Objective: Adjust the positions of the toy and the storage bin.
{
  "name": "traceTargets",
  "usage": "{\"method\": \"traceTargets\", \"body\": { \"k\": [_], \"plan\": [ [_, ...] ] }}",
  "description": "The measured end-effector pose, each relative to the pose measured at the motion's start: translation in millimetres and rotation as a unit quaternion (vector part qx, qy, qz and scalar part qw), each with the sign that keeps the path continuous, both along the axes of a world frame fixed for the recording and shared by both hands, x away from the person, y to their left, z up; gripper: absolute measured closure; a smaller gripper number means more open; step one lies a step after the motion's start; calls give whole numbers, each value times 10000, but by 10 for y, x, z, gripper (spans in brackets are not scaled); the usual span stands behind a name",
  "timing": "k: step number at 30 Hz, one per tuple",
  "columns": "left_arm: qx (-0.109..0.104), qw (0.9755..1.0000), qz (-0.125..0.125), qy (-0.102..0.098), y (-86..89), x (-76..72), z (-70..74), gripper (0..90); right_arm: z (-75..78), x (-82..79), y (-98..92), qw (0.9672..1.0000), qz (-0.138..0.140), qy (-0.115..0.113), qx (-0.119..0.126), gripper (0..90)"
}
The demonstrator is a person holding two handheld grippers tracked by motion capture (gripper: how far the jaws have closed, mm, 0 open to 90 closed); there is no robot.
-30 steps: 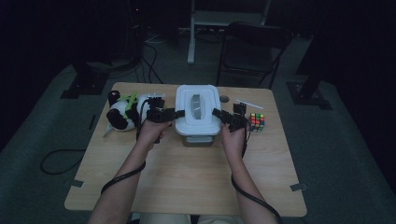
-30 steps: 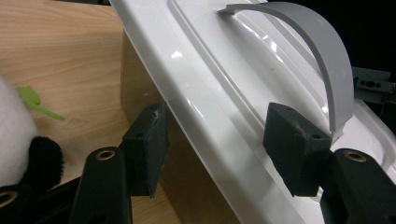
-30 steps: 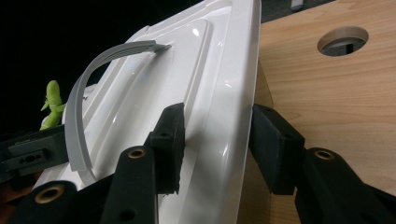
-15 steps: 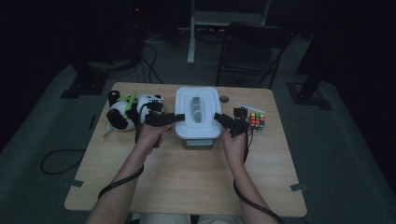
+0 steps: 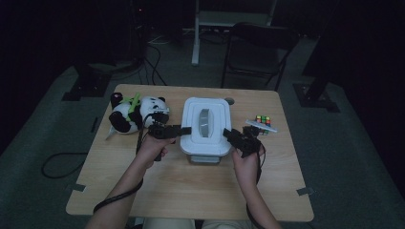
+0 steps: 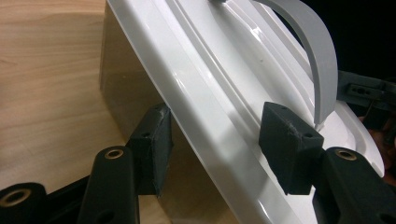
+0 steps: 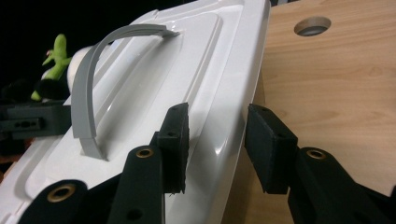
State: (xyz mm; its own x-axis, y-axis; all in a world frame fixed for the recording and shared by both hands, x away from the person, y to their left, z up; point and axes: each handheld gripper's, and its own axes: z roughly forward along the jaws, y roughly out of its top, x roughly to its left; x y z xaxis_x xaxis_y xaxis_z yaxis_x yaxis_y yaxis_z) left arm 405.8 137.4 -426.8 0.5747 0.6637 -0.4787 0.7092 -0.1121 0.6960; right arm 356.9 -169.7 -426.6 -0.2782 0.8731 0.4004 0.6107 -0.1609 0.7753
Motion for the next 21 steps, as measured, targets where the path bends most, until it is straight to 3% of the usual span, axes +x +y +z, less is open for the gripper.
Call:
{"method": "traceTargets", "body": {
  "k": [6, 11, 14, 16, 17, 18, 20, 21],
  "plan": [
    [-11, 9999, -118, -17, -23, -213, 0, 453, 12, -223, -42, 9999, 101, -29, -90, 598],
    [76, 9993, -363, -25, -45, -466, 3, 423, 4, -498, -125, 9994, 302, -88, -129, 598],
    [15, 9989, -462, -68, -28, -520, -15, 418, 1, -581, -157, 9991, 415, -62, -85, 586],
    [-41, 9987, -494, -82, -18, -511, -31, 417, -12, -610, -167, 9986, 537, -4, -35, 527],
    [-9, 9986, -504, -185, -24, -511, -32, 412, -16, -617, -164, 9983, 582, 15, -35, 508],
    [151, 9979, -507, -373, -38, -521, -21, 383, -16, -618, -163, 9981, 610, 10, -46, 501],
    [209, 9977, -496, -417, -48, -524, -11, 347, -13, -614, -168, 9978, 667, -12, -33, 475],
    [311, 9966, -506, -573, -60, -531, 5, 330, 7, -610, -186, 9974, 707, -132, -9, 420]
  ]
}}
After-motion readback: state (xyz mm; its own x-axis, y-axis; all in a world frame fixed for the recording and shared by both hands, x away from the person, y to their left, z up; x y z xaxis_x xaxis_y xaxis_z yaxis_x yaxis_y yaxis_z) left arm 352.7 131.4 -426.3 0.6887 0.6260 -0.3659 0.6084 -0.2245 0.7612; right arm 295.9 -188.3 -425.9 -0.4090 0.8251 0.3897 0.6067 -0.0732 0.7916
